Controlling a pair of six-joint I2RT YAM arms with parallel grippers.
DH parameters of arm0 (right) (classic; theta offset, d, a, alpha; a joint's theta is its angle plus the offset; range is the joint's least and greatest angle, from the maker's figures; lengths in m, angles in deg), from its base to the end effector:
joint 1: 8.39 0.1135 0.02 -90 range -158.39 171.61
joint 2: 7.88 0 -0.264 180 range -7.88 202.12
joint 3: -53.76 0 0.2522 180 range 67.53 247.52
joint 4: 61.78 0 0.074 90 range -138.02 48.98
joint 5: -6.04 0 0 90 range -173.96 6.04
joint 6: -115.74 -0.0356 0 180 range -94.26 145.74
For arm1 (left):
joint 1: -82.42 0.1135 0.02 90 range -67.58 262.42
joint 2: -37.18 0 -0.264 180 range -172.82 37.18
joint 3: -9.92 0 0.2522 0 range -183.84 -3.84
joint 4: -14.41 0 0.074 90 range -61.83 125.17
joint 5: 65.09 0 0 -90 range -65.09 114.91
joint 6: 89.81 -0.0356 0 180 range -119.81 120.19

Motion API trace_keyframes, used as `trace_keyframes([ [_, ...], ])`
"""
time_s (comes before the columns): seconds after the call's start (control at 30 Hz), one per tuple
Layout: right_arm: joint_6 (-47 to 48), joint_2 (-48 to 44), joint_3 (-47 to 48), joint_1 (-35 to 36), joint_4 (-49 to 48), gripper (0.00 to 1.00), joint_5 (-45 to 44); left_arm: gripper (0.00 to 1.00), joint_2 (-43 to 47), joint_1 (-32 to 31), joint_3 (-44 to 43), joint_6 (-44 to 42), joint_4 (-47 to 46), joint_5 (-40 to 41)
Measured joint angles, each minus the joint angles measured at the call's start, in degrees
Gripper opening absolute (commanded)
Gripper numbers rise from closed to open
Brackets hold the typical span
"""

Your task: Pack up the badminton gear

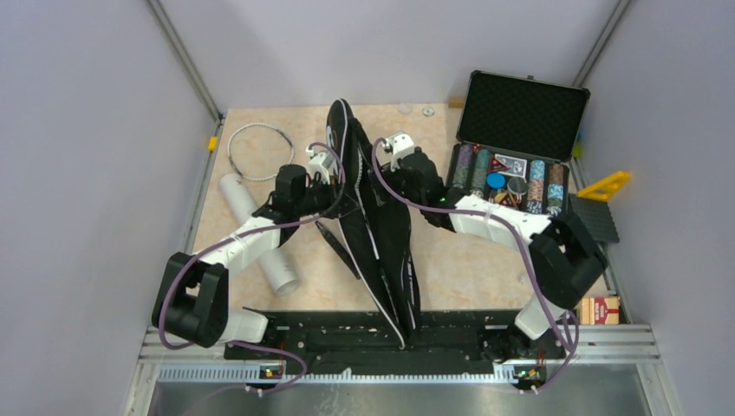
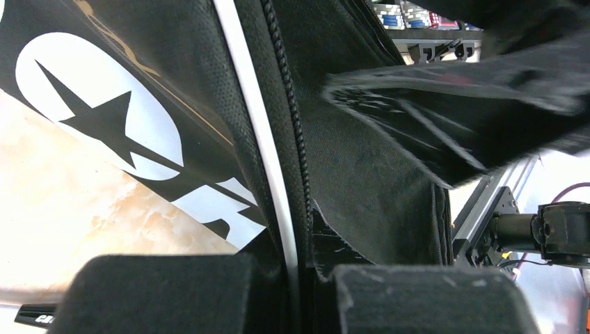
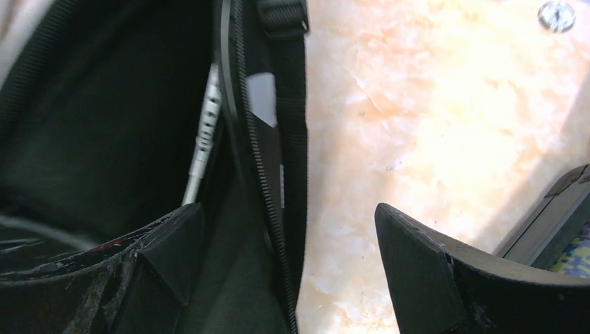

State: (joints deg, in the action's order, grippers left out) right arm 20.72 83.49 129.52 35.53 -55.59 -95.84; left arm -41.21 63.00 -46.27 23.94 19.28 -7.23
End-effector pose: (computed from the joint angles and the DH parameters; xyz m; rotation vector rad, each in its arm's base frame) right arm 0.2718 0.2516 0.2691 -0.5212 1.8896 0.3632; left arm 0.2701 -0.1153 0.2294 0.2897 2.1059 -1.0320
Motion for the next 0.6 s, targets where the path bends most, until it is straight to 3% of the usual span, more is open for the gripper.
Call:
trace_keyframes([
  [0.1, -0.15, 4.46, 1.27, -1.38, 0.48, 0.80, 0.74, 0.00, 0.00, 0.00, 0.00, -0.15, 0.02, 0.02],
  [0.2, -0.68, 8.31, 3.41, -2.19, 2.10, 0.59, 1.11, 0.00, 0.00, 0.00, 0.00, -0.35, 0.15, 0.15],
  [0.3, -1.77, 9.20, 3.67, -2.54, 4.31, 0.50, 1.33, 0.00, 0.00, 0.00, 0.00, -0.55, 0.42, 0.83],
  [0.4, -2.82, 8.26, 2.67, -2.73, 4.98, 0.29, 1.44, 0.00, 0.00, -0.13, -0.02, -0.59, 0.52, 1.79],
  [0.5, -3.28, 3.87, -1.75, -2.73, 5.92, 0.00, 1.03, 0.00, 0.02, -0.24, 0.00, -0.61, 0.83, 2.54],
  [0.6, -3.45, -0.79, -3.91, -2.89, 8.07, 0.00, -0.02, 0.00, 0.02, -0.28, 0.00, -0.61, 1.38, 3.56],
])
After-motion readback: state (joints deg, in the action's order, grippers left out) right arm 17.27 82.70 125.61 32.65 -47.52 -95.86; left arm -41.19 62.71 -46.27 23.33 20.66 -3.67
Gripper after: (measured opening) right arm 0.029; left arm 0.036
